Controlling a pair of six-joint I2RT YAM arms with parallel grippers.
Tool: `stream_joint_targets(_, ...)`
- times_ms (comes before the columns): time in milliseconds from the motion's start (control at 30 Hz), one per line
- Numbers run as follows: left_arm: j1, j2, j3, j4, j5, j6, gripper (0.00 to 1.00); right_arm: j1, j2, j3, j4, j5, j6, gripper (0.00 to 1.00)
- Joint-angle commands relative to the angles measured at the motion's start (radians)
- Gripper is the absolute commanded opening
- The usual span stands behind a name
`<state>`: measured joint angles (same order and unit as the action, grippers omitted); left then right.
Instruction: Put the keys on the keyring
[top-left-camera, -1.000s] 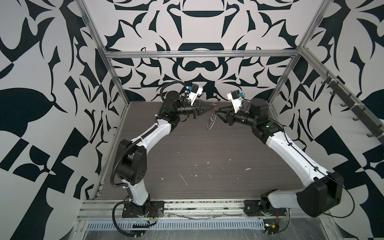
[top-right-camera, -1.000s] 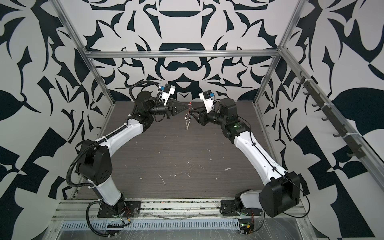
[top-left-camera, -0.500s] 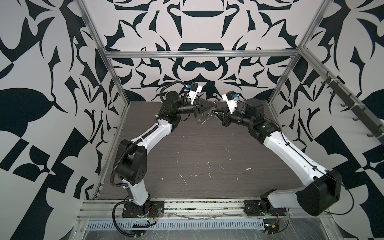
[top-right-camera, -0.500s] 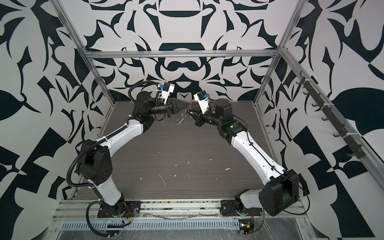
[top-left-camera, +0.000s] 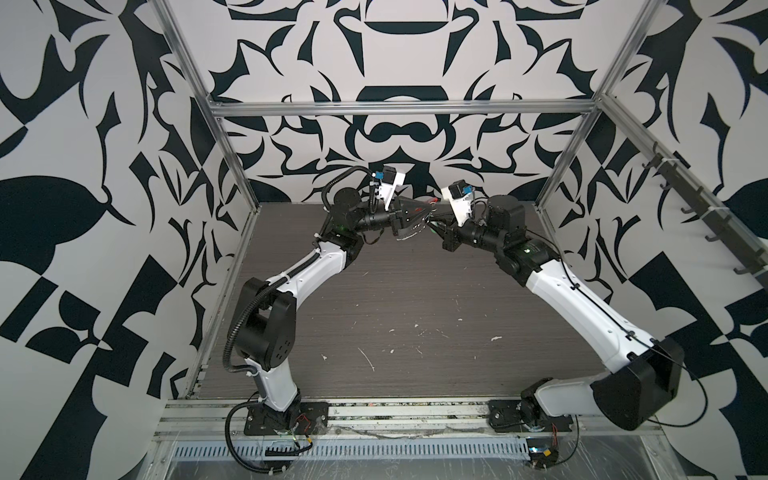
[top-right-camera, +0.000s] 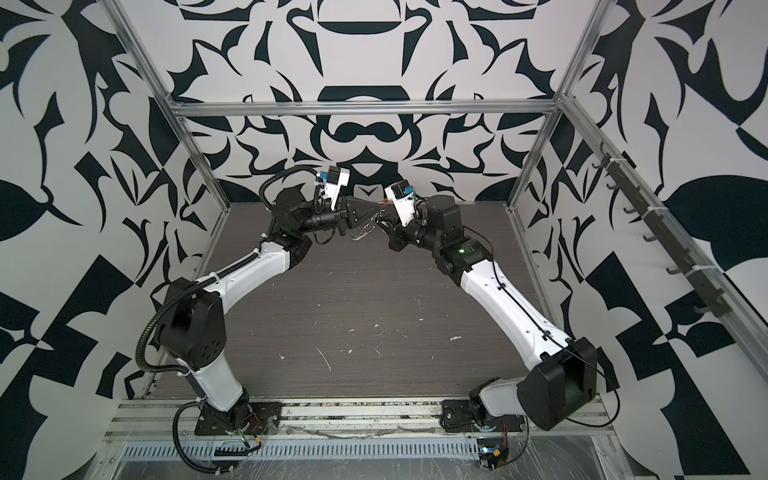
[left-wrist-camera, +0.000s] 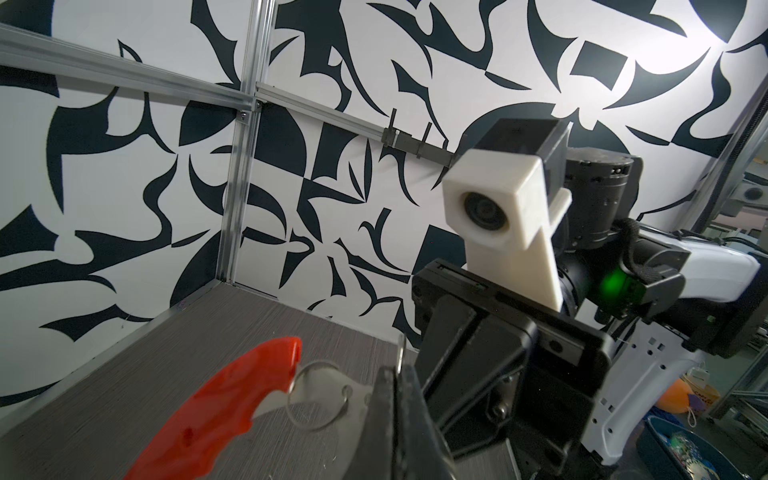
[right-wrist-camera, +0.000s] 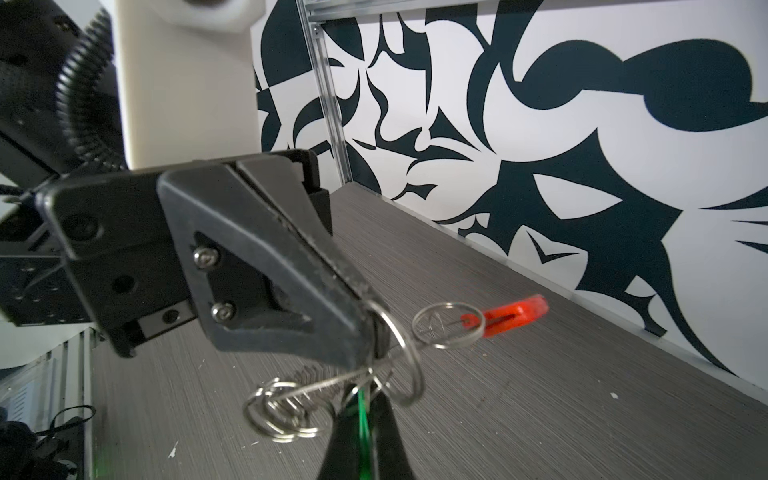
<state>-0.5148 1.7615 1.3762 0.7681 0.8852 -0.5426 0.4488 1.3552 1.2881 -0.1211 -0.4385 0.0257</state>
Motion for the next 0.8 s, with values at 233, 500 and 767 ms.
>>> stream_joint_targets(233, -0.017, -0.025, -0.012, 0.014, 0.021, 0.028, 0.00, -0.011, -0.092, 0.031, -0.093, 0.067, -0.079, 0.00)
stream_joint_targets(500, -0.014, -0.032, -0.016, -0.016, 0.038, 0.049, 0.00, -0.030, -0.105, 0.058, -0.139, 0.073, -0.103, 0.00)
stream_joint_targets(767, -0.014, -0.031, -0.014, -0.020, 0.047, 0.047, 0.00, -0.047, -0.088, 0.104, -0.175, 0.103, -0.119, 0.00)
